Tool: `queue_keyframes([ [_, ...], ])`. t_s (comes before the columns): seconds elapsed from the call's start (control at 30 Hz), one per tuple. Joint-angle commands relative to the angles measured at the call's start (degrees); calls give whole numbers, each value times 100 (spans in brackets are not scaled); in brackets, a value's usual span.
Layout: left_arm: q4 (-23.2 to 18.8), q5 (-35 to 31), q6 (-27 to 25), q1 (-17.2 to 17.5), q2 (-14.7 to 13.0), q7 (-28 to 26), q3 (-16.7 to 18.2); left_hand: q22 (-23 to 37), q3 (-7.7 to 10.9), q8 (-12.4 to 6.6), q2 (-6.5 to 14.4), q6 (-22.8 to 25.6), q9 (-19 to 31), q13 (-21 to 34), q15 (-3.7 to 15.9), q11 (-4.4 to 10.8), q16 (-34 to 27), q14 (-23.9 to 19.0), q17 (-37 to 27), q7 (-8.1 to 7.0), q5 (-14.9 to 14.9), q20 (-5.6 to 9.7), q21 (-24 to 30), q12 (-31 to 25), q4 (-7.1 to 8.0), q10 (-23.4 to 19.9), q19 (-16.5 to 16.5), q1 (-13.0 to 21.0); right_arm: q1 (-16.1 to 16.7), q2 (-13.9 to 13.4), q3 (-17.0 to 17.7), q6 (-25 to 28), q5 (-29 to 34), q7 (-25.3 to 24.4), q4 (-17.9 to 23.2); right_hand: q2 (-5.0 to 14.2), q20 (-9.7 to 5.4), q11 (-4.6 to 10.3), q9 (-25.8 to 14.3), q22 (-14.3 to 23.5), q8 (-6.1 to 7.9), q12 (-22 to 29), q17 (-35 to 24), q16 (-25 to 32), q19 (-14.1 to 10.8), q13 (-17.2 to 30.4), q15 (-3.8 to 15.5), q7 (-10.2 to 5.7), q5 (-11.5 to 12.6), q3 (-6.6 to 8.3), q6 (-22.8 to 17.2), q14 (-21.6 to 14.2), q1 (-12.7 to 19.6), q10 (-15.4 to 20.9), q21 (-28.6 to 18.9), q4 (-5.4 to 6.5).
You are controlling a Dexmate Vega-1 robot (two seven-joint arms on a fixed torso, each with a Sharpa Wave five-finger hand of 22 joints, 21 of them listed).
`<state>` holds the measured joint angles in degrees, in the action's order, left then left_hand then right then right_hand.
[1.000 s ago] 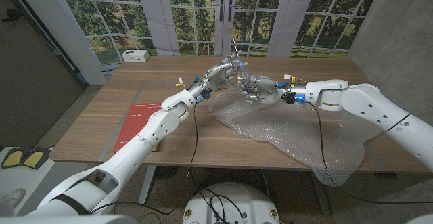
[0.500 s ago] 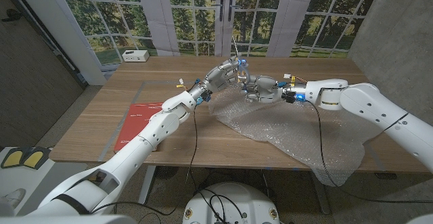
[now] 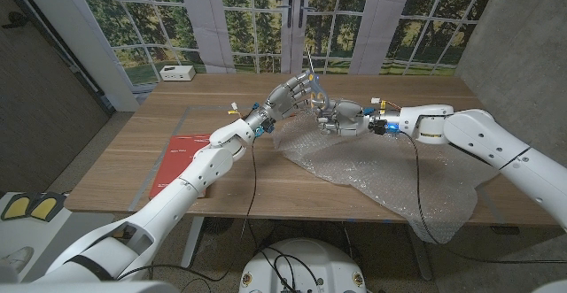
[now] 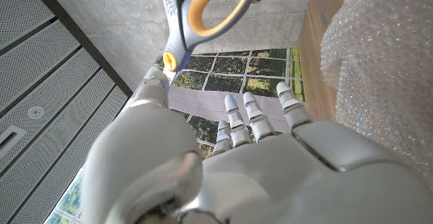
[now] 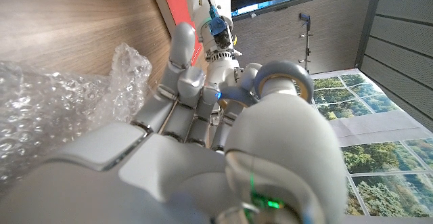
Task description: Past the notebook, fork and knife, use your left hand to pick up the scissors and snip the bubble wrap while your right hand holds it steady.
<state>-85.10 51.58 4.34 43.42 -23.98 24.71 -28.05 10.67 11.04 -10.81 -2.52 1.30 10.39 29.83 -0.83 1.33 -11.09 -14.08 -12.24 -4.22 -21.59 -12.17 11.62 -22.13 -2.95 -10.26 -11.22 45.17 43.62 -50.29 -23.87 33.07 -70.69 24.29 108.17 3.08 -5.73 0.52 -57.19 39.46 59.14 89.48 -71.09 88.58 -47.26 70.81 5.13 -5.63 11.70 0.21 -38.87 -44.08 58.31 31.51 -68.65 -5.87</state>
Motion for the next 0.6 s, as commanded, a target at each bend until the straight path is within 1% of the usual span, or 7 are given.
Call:
queue_keyframes([
  [0.03, -513, -18, 92, 256, -296, -274, 193, 12, -76, -17, -27, 2, -2, -22, 15, 27, -11, 51, 6, -68, 138, -13, -15, 60, 26, 54, 43, -153, 97, 47, 219, -53, -190, -143, -163, -18, -539, 945, 15, -11, 19, 32, 1, 12, 49, 19, 697, -2, 24, -23, -12, 3, -3, 924, -28, -7],
  [0.1, -617, -13, 98, 307, -367, -346, 245, 12, -86, -19, -33, 7, -2, -28, 21, 24, -15, 53, 9, -69, 163, -12, -15, 66, 29, 46, 45, -172, 118, 29, 269, -86, -194, -162, -172, -16, -541, 946, 12, -19, 23, 32, 1, 12, 48, 19, 697, -5, 25, -22, -10, 6, -2, 921, -35, -8],
  [0.3, -813, -30, 72, 368, -553, -502, 341, 12, -109, -17, -51, 1, -2, -50, 10, 20, -15, 86, 21, -69, 236, -11, -12, 103, 30, 68, 49, -209, 63, 20, 274, -97, -136, -111, -217, -6, -545, 950, -3, -75, 41, 33, 3, 10, 48, 18, 698, -3, 27, -24, -5, 14, -9, 913, -65, -9],
  [0.43, -752, 60, 134, 368, -548, -367, 360, 12, -128, -15, -68, -7, -3, -78, 10, -8, -9, 137, 38, -74, 319, -11, -16, 158, 20, 121, 72, -234, 118, 1, 364, -148, -160, -183, -226, -3, -542, 951, 8, -88, 36, 33, 4, 8, 52, 18, 699, 0, 28, -27, 3, 19, -17, 910, -86, -7],
  [0.6, -750, 19, 170, 387, -570, -421, 354, 12, -132, -11, -74, -20, -4, -103, 37, -26, 6, 205, 57, -66, 382, -12, -19, 197, 0, 143, 93, -231, 179, -109, 481, -160, -172, -225, -220, -1, -550, 949, 7, -143, 37, 31, 5, 6, 38, 17, 699, 8, 28, -31, 15, 24, -25, 900, -88, -5],
])
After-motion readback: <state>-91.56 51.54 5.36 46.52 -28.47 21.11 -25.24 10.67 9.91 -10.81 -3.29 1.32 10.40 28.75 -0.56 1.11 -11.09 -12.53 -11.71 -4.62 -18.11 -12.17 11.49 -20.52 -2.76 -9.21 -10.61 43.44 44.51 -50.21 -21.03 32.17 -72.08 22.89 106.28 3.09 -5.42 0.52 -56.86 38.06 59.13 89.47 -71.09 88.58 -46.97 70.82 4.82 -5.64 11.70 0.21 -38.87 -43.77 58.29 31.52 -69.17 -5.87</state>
